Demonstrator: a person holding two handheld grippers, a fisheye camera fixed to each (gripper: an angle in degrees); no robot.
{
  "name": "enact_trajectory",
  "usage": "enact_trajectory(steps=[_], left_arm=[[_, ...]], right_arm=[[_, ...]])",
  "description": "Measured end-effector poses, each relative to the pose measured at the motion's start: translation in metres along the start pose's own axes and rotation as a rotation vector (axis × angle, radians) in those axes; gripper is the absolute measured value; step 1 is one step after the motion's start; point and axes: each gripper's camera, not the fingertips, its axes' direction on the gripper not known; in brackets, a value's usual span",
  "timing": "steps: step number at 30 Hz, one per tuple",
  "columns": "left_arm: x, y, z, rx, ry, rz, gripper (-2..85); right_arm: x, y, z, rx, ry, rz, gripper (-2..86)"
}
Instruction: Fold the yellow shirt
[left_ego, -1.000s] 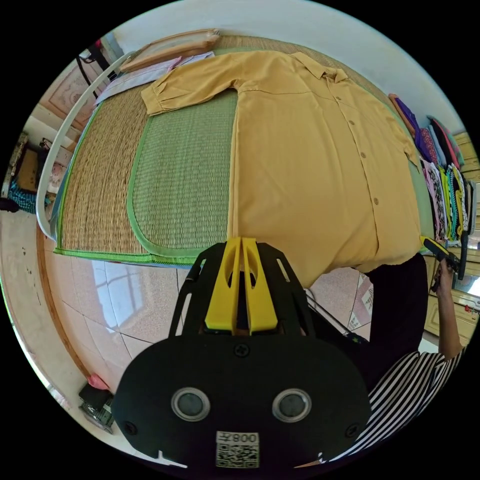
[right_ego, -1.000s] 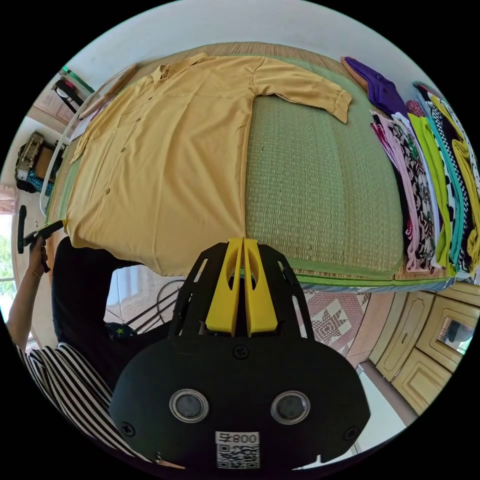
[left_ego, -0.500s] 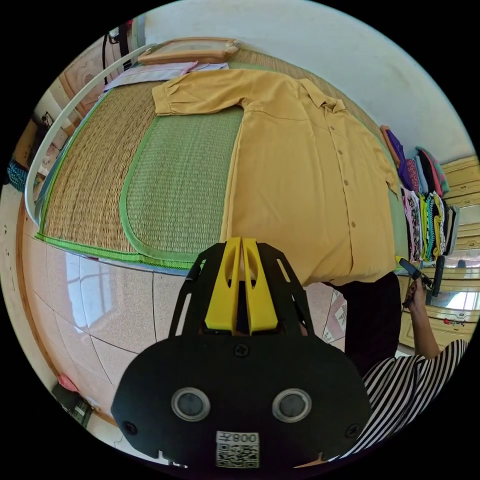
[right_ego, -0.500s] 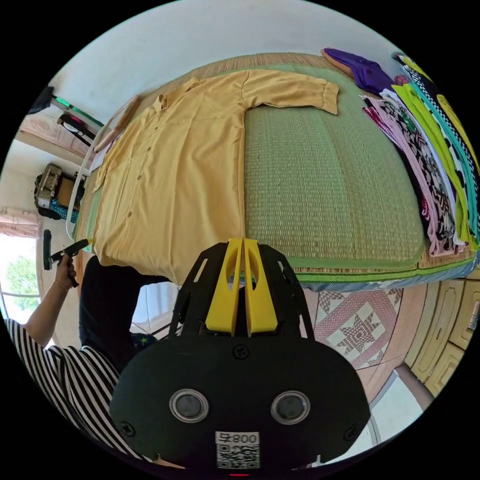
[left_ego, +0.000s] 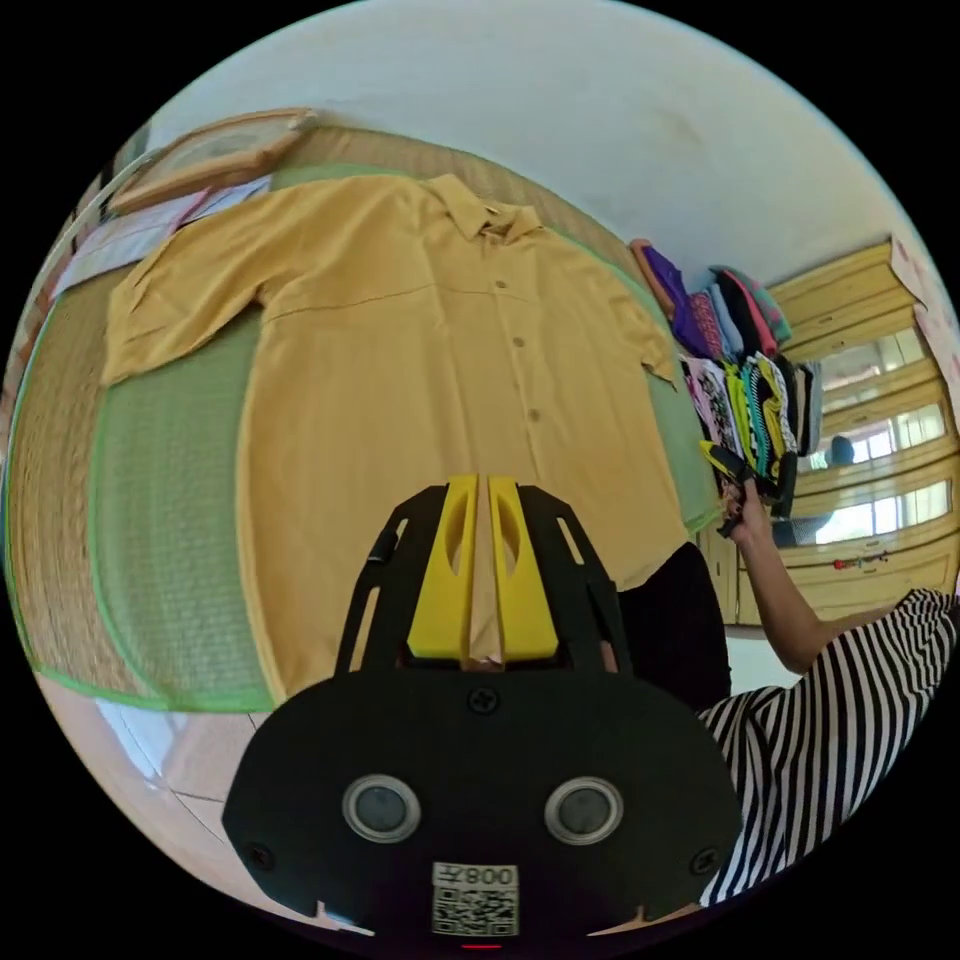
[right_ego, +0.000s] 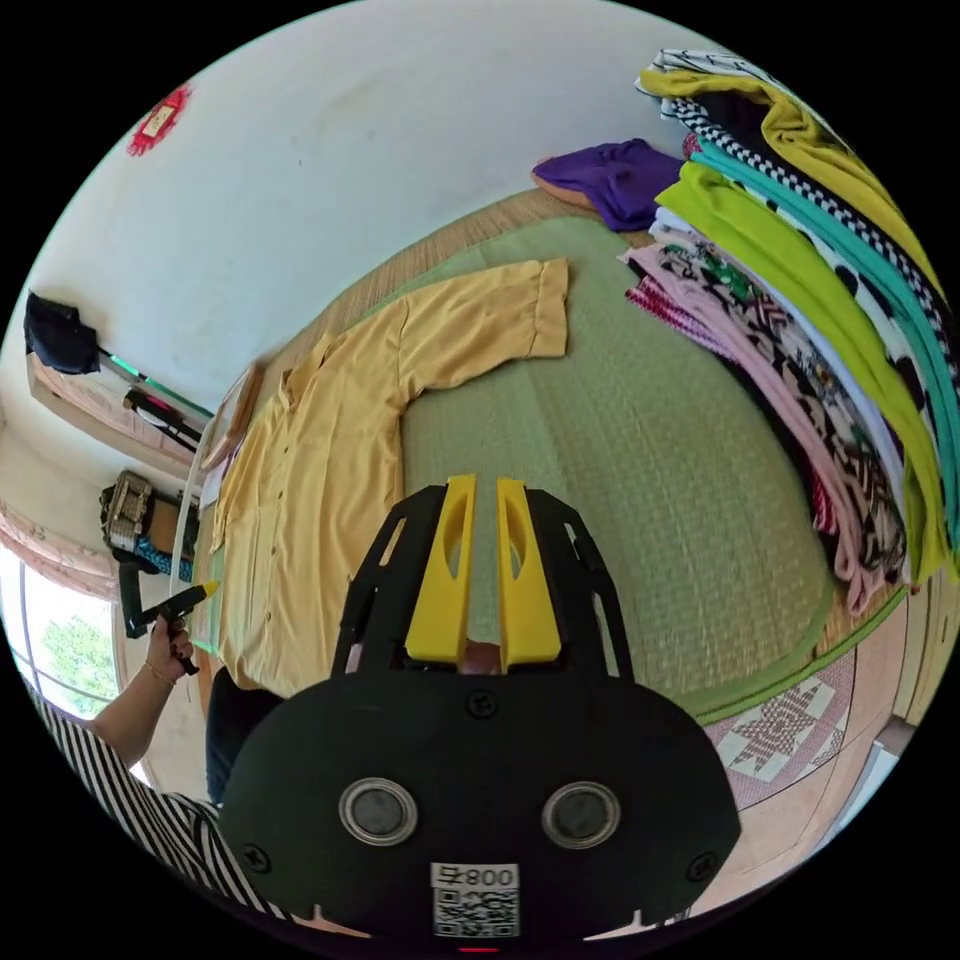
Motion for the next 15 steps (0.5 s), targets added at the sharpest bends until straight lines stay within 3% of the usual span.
enact_trajectory(steps=[7, 15], left_arm=[[0.194, -0.188, 0.104, -0.086, 0.125, 0.355, 5.2], [0.399, -0.34, 0.215, -0.126, 0.109, 0.605, 6.6]], right_arm=[[0.044, -0.071, 0.045, 0.056, 0.029, 0.063, 9.0], [0.042, -0.074, 0.102, 0.021, 0.145, 0.027, 8.0]])
